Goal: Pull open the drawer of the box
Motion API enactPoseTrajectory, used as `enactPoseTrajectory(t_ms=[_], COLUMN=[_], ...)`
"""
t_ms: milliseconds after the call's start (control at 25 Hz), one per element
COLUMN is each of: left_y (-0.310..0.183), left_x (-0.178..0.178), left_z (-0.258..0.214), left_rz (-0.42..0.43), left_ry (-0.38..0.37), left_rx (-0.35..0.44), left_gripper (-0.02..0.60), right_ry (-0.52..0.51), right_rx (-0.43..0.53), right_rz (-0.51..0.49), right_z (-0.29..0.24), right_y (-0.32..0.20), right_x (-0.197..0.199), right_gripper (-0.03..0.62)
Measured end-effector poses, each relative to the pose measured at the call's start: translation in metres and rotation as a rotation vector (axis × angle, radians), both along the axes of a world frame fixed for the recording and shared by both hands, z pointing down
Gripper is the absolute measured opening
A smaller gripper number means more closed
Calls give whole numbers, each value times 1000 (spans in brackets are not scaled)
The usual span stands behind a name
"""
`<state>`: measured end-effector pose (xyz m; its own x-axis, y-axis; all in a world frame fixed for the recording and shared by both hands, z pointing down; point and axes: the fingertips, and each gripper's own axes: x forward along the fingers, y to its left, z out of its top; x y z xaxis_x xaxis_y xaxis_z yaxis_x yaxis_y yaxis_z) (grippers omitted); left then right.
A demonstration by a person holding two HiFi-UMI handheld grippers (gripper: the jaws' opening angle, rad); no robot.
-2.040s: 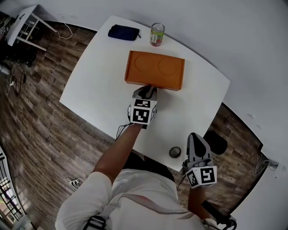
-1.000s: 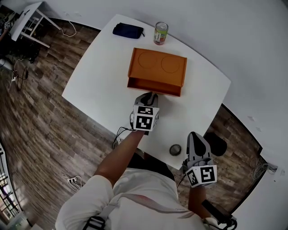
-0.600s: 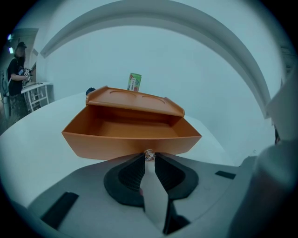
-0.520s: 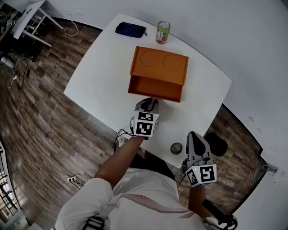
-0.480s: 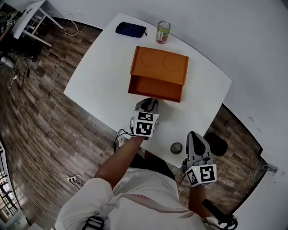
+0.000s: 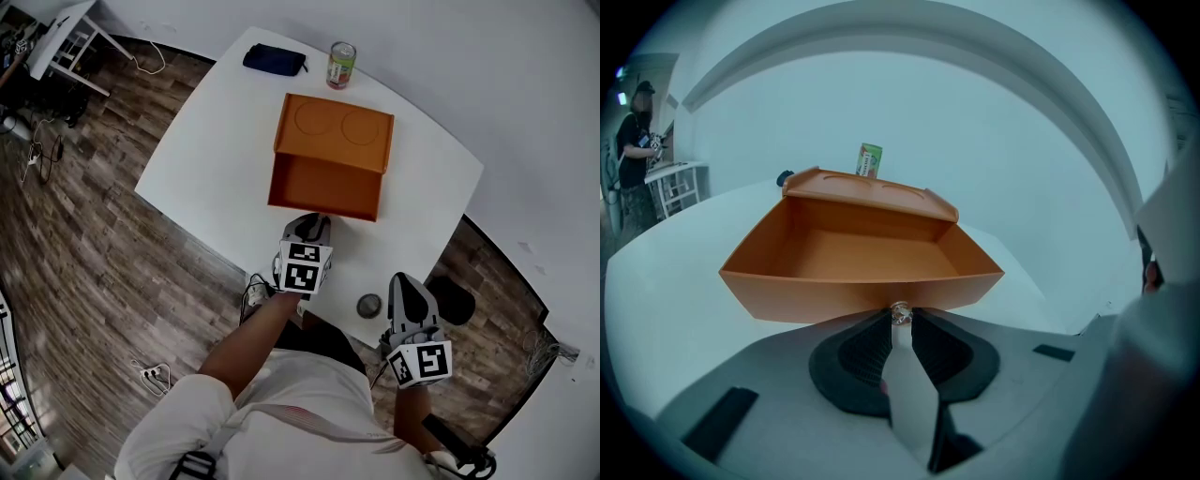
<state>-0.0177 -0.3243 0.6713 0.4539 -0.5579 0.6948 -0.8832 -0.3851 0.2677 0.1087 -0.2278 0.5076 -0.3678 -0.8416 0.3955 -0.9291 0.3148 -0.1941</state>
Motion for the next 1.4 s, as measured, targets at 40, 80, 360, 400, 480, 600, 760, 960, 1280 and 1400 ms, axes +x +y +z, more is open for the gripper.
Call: enactPoseTrajectory(t_ms=[40, 80, 360, 400, 480, 600, 760, 960, 1280, 1400], left_y=[2, 4, 11, 11, 10, 9, 18, 22, 47, 67], left_x=[0, -1, -6, -5, -4, -3, -17, -50, -136, -169], left_z=[0, 0, 1, 1, 1, 2, -17, -96, -216, -244], left_rz=[1, 2, -4, -3, 0, 14, -26, -35, -106, -124], left_ry=[1, 1, 1, 1, 3, 17, 85, 147, 162, 186], left_rx=[0, -1, -14, -14, -13, -16, 17, 212, 480, 552], left_gripper=[78, 78, 78, 78, 78, 81, 116, 105, 12, 11], right_ry=[-1, -2, -4, -5, -7, -13, -21, -32, -42, -26], right_rx=[-1, 0, 2, 3, 6, 11, 24, 75, 155, 192], right_rz=[0, -1, -9, -9, -11, -20, -44, -77, -106, -98], right_z=[0, 0, 0, 0, -1, 1, -5, -23, -59, -74], right_y=[1, 1, 4, 4, 4, 1, 1, -5, 12, 28], right_x=[0, -1, -3, -4, -5, -6, -7, -21, -70, -89], right_gripper=[3, 3, 3, 3, 3, 3, 3, 3, 3, 3])
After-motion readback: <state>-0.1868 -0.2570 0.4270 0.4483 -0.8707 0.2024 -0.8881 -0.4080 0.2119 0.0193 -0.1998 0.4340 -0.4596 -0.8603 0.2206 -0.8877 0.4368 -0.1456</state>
